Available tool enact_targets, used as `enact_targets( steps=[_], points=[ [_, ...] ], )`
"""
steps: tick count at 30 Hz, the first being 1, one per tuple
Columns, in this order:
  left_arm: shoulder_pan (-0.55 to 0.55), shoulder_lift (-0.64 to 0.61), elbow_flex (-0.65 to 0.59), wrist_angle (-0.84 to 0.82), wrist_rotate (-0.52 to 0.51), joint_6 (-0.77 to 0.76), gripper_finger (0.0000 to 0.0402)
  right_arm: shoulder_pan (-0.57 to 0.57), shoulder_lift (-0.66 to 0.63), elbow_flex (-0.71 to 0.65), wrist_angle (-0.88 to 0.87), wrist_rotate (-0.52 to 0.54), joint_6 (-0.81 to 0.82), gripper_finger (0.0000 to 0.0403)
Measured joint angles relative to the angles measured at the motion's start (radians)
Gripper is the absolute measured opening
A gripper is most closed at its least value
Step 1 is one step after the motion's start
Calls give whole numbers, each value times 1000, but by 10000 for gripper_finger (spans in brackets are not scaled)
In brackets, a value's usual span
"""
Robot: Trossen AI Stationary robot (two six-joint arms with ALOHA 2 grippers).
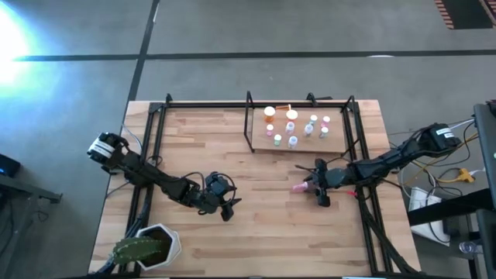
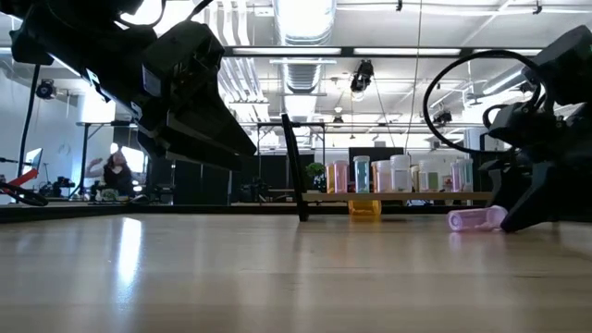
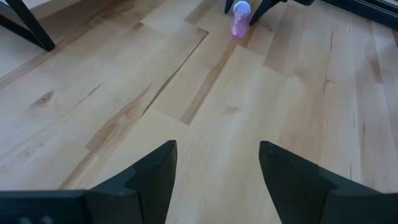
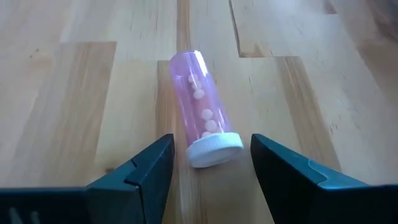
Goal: Pick and place medicine bottles onto shelf by color
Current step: Put the pink pill bottle on the shelf
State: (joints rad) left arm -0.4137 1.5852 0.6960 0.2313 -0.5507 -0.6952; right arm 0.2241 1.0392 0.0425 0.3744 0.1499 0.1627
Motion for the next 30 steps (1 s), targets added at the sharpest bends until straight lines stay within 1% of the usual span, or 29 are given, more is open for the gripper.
enact_targets(
  steps=[3,5,7,11,13,14,16,18,21,24,27,28,30],
  points=[
    [0,0,0,0,0,0,212,0,12,0,9,2,1,203],
    [0,0,0,0,0,0,212,0,15,1,13,1,1,193],
    [0,0,0,0,0,0,212,0,14,5,8,-3,2,175],
    [0,0,0,0,0,0,212,0,15,31,-17,-4,36,127],
    [0,0,0,0,0,0,212,0,16,69,-65,-6,78,105],
    [0,0,0,0,0,0,212,0,16,99,-117,-6,104,98],
    [0,0,0,0,0,0,212,0,15,186,-290,-6,174,96],
    [0,0,0,0,0,1,212,-4,18,310,-520,-3,249,96],
    [0,0,0,0,0,3,212,-25,46,538,-906,4,385,104],
    [0,0,0,0,0,3,212,-79,113,779,-1290,-1,499,112],
    [0,0,0,0,0,3,212,-171,206,989,-1590,0,512,107],
    [0,0,0,0,0,3,212,-207,242,1048,-1666,0,494,104],
    [0,0,0,0,0,5,212,-287,311,1137,-1760,0,430,100]
  ],
)
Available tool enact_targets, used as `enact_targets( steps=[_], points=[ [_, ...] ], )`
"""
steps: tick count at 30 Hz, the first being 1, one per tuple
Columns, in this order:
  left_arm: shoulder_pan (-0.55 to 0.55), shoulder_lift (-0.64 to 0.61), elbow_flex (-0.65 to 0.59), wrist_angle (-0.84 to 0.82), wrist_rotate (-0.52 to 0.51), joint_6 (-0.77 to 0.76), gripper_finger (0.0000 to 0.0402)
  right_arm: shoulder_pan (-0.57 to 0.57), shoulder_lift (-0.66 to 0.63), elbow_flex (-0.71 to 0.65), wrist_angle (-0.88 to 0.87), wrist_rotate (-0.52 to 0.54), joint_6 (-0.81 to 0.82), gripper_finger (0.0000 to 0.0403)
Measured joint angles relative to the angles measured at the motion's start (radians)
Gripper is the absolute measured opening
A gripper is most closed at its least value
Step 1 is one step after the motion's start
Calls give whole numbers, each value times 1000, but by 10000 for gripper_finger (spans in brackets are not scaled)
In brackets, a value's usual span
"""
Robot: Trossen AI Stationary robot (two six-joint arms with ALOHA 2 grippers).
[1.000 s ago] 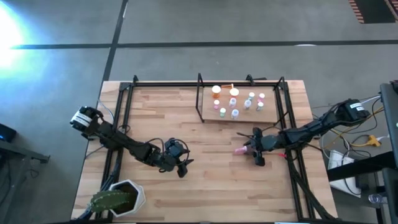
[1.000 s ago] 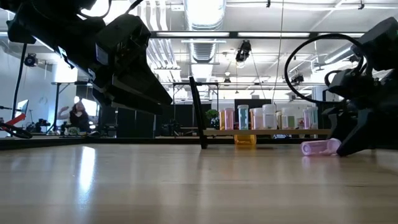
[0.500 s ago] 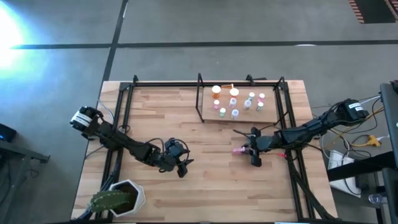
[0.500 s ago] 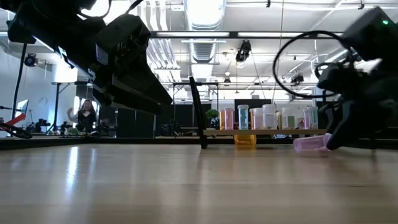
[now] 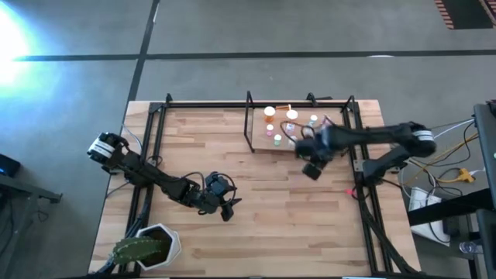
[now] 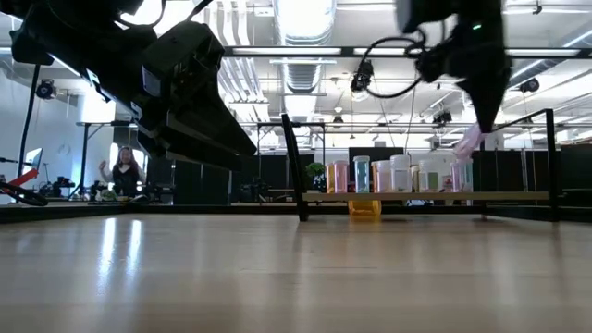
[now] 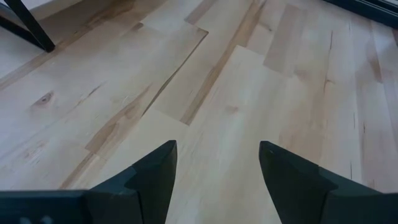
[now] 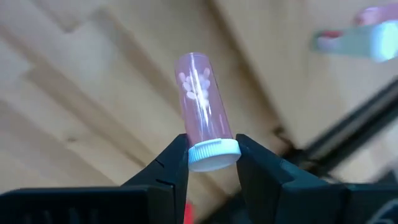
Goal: Pick and place medicine bottles onto shelf by color
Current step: Put the pink pill bottle on the shelf
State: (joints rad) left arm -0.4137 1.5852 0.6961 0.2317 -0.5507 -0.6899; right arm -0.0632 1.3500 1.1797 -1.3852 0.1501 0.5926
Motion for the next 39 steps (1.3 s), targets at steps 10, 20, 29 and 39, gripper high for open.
enact_targets(
  steps=[10,20,29,39],
  points=[
    [0,0,0,0,0,0,212,-306,284,168,-185,-20,-354,105],
    [0,0,0,0,0,0,212,-385,362,161,-187,58,-430,106],
    [0,0,0,0,0,0,212,-422,360,138,-186,67,-476,107],
    [0,0,0,0,0,0,212,-422,363,127,-186,165,-503,132]
  ],
)
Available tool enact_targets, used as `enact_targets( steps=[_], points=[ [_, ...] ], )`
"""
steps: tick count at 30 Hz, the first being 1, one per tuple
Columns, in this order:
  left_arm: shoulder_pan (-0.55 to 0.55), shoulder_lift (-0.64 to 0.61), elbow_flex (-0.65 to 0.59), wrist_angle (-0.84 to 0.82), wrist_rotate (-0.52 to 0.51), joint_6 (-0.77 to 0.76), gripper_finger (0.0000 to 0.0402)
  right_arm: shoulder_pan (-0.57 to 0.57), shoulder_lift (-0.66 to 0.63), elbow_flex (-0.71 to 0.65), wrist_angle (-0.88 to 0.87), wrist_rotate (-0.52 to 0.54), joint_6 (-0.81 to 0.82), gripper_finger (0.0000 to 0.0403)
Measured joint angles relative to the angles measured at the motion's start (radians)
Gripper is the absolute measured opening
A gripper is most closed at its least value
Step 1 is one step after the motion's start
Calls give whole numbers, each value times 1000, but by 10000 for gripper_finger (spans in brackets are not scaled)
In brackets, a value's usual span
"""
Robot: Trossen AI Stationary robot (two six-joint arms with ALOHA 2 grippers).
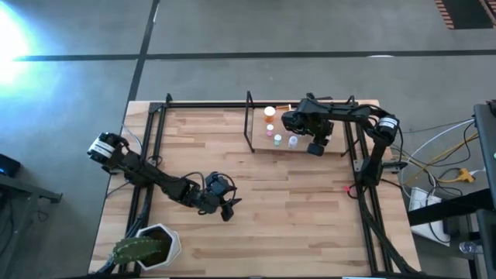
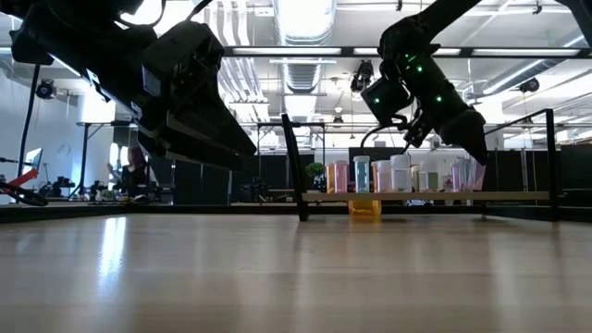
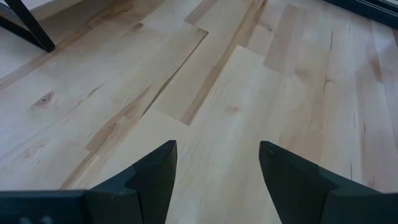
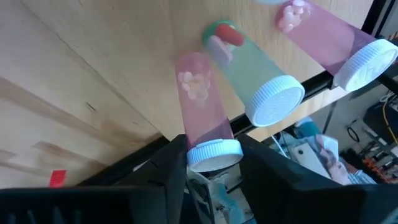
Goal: Pick and place medicine bottles onto shelf by color
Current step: Put the pink pill bottle on the shelf, then adjust the orange pill bottle on the table
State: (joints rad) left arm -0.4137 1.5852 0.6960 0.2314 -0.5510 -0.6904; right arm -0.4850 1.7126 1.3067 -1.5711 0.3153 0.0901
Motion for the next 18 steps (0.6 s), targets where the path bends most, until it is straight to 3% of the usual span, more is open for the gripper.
enact_targets(
  steps=[9,18],
  points=[
    [0,0,0,0,0,0,212,0,-1,0,0,0,-20,168],
    [0,0,0,0,0,0,212,1,-71,11,-1,-30,-58,171]
  ],
)
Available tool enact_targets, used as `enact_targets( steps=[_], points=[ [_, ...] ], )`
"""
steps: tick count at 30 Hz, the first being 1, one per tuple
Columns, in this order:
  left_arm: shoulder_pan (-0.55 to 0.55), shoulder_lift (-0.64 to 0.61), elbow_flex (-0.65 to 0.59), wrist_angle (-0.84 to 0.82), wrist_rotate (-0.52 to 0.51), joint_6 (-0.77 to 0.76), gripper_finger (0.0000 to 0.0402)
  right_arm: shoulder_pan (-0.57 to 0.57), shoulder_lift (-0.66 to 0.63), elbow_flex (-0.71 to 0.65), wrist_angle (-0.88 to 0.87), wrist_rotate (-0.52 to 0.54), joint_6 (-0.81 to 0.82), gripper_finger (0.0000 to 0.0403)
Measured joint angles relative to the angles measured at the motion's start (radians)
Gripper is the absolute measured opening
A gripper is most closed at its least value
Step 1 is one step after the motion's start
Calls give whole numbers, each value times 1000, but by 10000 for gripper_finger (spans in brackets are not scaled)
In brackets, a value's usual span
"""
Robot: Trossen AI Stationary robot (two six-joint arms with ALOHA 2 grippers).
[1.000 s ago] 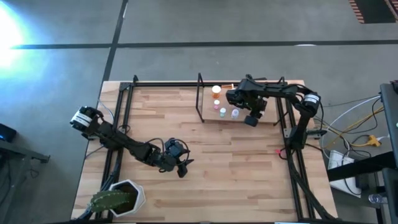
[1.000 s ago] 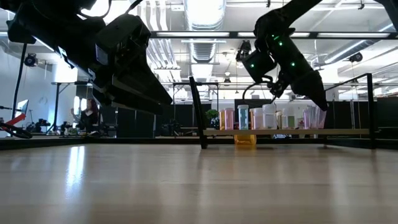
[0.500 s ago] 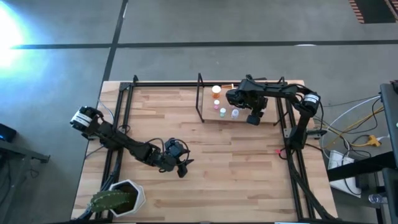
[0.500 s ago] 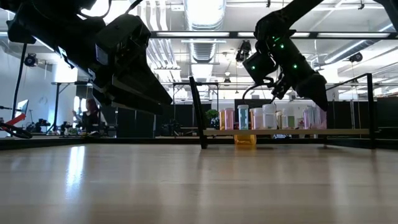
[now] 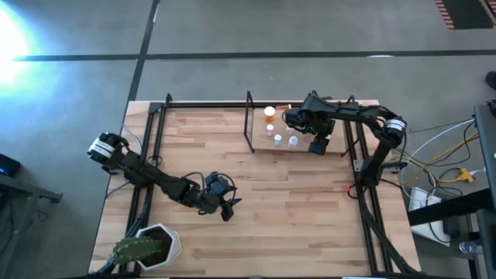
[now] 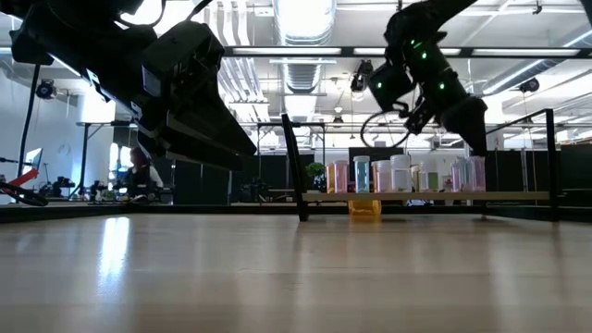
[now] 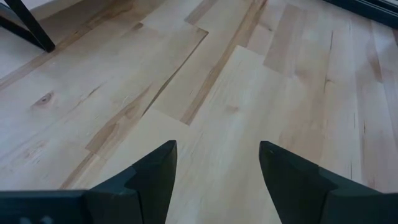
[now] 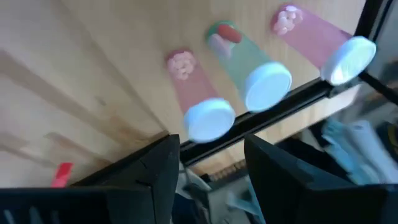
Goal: Pick and place medicine bottles onto shelf by color
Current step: Adjust the orange pill bottle on the table
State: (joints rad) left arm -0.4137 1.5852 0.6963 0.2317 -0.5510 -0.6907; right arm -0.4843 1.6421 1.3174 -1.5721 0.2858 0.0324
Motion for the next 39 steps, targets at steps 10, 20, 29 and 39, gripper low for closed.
enact_targets(
  steps=[10,20,29,39],
  points=[
    [0,-1,0,41,-4,47,212,58,-280,-2,48,-110,84,171],
    [12,-148,0,-62,-81,71,212,199,-519,-163,565,-109,272,169],
    [188,-247,1,-295,-92,53,212,-51,-307,-51,719,-111,81,153],
    [229,-186,1,-296,-115,101,212,-408,117,371,550,-335,-5,170]
  ],
)
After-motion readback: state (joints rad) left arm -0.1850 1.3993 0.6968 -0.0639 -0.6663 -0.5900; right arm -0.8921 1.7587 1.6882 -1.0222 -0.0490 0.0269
